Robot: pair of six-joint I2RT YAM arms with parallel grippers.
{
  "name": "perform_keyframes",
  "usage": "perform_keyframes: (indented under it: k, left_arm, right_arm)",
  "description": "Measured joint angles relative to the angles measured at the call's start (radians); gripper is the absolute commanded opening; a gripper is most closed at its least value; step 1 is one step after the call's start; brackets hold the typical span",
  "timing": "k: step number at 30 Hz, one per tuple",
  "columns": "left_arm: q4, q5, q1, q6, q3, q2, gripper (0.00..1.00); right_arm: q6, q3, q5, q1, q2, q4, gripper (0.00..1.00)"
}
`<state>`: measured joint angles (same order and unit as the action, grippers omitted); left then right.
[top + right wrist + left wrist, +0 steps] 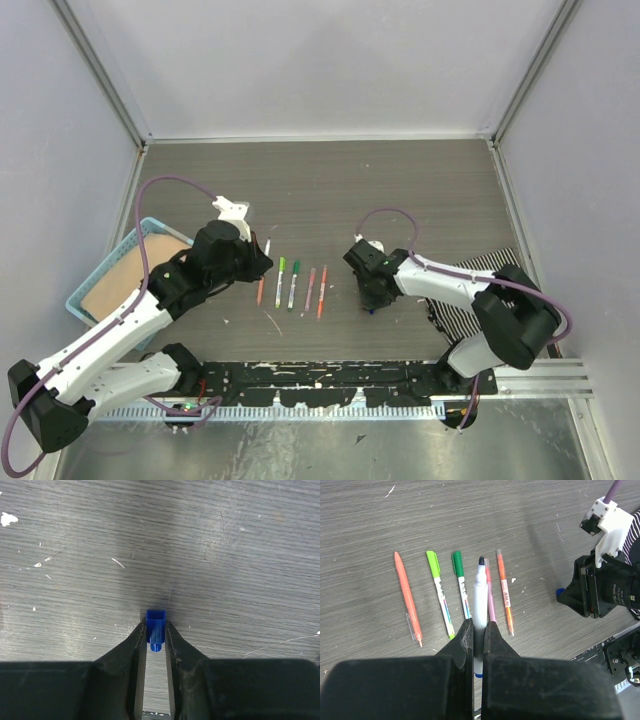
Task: Insert the pens into the pen caps
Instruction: Place the pen cap at the center of the board, then insert the pen cap onto the pen.
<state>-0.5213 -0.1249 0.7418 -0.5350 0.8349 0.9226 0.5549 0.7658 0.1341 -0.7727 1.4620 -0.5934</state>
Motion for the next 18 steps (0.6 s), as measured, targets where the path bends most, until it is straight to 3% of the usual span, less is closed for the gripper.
perform_keyframes:
  k: [9,18]
  left_arm:
    - [-0.001,0.000,0.000,-0.001,0.000,-0.003,0.00]
    - [0.000,0.000,0.000,-0.013,-0.002,-0.004,0.00]
  right_arm:
    - [-0.041,0.048,0.000,-0.001,0.051,-0.031,0.35]
    - [-0.085,0.086,-0.007,-0.001,0.091,-0.063,0.31]
